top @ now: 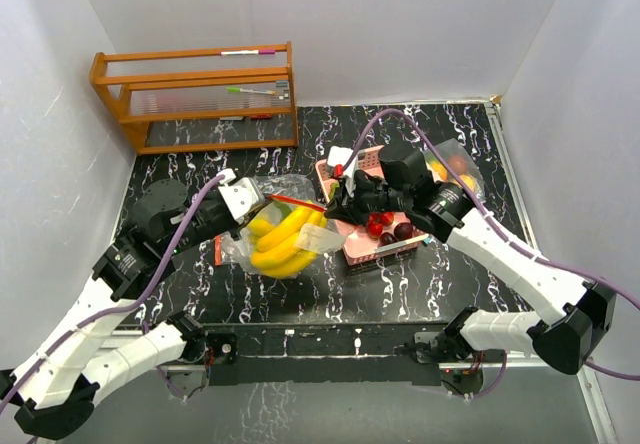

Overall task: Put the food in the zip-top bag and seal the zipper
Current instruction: Zip the zipper food storage bag at the center of the board.

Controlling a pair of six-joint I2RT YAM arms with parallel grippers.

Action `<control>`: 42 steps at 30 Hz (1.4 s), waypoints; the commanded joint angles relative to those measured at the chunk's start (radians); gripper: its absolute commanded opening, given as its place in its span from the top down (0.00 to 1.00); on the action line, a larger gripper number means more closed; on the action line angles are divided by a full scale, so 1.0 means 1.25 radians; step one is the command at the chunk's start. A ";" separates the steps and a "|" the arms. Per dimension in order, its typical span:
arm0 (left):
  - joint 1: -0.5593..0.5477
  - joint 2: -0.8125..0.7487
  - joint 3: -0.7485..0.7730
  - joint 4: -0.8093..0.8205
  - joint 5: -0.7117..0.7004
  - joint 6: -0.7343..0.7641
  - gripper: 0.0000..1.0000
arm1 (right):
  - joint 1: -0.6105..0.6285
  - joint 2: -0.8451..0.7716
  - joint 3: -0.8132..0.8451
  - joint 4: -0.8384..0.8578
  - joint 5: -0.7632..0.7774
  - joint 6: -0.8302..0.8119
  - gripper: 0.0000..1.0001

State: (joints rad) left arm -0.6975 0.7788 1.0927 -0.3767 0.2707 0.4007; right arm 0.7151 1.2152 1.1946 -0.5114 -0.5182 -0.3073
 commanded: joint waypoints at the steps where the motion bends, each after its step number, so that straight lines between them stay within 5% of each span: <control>1: 0.000 -0.034 0.048 0.069 -0.046 0.020 1.00 | -0.029 -0.031 -0.028 -0.003 0.031 0.010 0.92; 42: 0.000 -0.057 0.051 0.060 -0.089 0.069 1.00 | -0.113 -0.127 -0.171 -0.058 0.109 0.059 0.92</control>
State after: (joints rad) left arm -0.6979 0.7528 1.1015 -0.3756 0.2096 0.4652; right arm 0.5869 1.0599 0.9966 -0.5510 -0.4507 -0.2474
